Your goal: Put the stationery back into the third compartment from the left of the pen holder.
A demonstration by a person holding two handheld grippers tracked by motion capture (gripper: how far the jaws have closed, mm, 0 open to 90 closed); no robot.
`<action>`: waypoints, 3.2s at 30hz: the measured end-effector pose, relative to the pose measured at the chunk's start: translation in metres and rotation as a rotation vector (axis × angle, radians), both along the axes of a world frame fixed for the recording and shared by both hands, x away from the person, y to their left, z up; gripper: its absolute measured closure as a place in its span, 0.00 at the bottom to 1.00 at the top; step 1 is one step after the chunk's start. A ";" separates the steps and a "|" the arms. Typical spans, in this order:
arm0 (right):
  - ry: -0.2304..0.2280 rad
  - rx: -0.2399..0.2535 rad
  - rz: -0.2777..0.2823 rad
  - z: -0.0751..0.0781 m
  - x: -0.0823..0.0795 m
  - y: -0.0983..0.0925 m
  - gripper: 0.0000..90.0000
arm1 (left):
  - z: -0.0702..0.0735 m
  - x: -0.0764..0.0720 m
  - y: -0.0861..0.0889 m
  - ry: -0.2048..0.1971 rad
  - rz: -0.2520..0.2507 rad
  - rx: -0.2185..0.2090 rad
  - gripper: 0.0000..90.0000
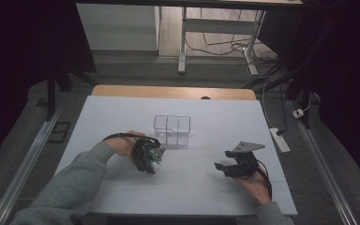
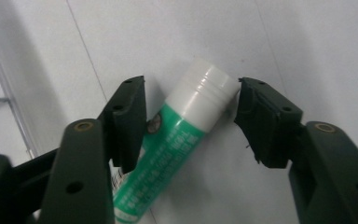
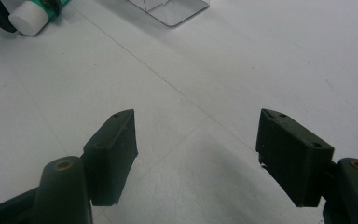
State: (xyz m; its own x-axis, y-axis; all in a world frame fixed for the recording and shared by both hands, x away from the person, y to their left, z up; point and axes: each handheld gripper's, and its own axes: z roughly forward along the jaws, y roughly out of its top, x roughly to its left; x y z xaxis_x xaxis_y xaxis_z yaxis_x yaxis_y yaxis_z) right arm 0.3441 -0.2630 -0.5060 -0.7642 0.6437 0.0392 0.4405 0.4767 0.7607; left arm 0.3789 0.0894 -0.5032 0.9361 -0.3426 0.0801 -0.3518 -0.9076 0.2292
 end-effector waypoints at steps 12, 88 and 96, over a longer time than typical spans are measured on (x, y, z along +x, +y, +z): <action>0.003 -0.007 0.004 -0.001 0.000 0.001 0.32 | 0.001 0.001 0.004 0.018 -0.039 -0.013 0.69; -0.005 -0.014 0.002 0.000 -0.001 0.001 0.31 | 0.057 -0.013 0.072 -0.001 0.677 -0.664 0.72; -0.003 -0.014 0.000 0.000 -0.001 0.001 0.31 | 0.062 -0.011 0.065 -0.014 0.687 -0.722 0.72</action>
